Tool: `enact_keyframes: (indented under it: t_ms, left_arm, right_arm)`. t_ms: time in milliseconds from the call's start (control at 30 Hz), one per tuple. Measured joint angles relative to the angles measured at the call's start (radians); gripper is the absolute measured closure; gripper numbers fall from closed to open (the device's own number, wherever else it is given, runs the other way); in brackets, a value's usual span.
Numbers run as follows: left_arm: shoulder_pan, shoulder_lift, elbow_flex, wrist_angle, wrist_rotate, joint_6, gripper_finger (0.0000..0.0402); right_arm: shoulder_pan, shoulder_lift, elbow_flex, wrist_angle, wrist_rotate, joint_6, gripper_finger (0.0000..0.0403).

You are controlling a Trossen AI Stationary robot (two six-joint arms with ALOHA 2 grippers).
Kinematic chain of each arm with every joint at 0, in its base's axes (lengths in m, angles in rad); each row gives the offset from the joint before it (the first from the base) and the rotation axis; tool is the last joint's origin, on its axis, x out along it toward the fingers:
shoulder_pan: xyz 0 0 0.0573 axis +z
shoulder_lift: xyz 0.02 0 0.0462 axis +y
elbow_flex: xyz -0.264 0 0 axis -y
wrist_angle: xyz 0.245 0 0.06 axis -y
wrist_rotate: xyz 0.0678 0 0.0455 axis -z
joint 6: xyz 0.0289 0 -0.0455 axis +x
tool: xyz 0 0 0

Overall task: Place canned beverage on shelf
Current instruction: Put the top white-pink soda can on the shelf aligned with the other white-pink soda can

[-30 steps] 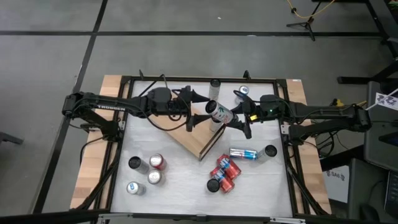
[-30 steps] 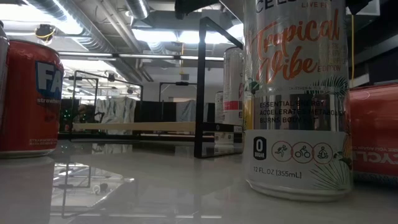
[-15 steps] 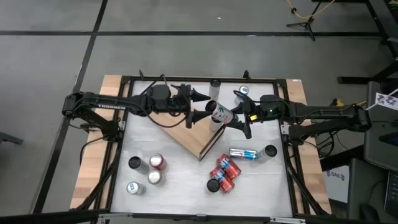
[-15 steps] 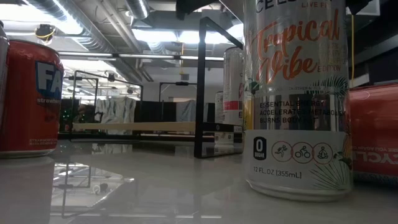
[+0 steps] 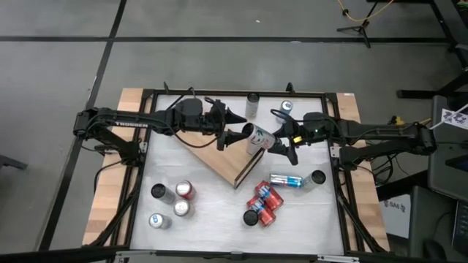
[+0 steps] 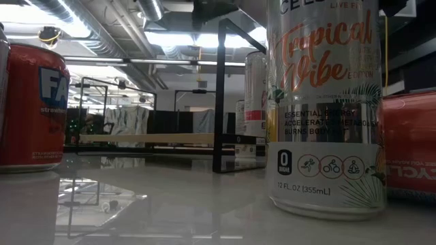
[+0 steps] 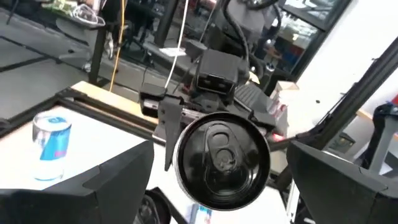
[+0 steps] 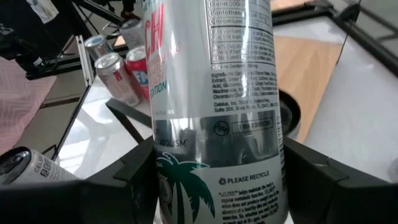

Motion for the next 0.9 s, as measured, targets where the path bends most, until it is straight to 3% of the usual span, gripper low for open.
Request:
enact_keyframes:
  t_ms: [367, 567, 900]
  left_arm:
    - [-0.041, 0.055, 0.0, -0.008, -0.001, 0.0, 0.0038]
    - [-0.044, 0.087, 0.0, 0.016, 0.047, -0.025, 0.0038]
    - [-0.045, 0.087, 0.0, 0.043, 0.042, -0.031, 0.0038]
  right_arm:
    - [0.001, 0.0, 0.0, -0.026, -0.106, 0.08, 0.015]
    - [0.001, 0.0, 0.0, -0.048, -0.118, 0.106, 0.015]
    - [0.001, 0.0, 0.0, -0.073, -0.168, 0.162, 0.015]
